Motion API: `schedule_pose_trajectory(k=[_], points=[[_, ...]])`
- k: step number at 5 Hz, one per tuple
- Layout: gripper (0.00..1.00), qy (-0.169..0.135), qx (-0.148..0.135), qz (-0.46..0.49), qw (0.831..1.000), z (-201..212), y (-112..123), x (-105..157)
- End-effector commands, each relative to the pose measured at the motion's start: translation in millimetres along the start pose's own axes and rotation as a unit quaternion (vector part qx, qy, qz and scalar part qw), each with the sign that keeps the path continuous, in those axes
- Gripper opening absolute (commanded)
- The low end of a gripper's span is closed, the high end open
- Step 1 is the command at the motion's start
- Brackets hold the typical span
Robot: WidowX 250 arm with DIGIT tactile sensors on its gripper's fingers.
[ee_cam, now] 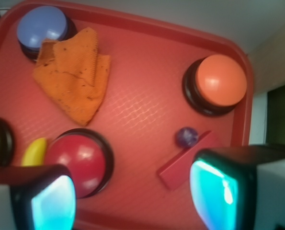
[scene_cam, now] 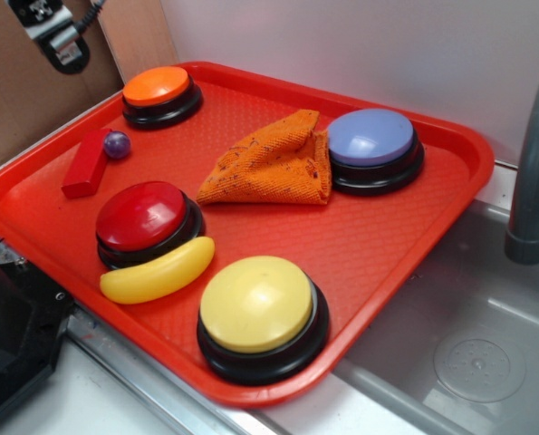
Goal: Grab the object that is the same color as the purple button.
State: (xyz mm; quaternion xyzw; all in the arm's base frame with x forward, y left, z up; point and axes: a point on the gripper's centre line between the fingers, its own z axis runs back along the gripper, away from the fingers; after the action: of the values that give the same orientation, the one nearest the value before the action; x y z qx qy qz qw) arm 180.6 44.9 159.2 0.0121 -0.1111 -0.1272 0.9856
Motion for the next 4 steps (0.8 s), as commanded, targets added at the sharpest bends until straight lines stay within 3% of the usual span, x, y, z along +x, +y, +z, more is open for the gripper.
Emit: schedule_pose_trajectory(k=[1,4], points=[[1.0,0.004,0.008,-0.054,0.999,-34.8,34.1,11.8],[1.0,0.039,0.041,-0.099,0.993,-101.6,63.9,15.4]])
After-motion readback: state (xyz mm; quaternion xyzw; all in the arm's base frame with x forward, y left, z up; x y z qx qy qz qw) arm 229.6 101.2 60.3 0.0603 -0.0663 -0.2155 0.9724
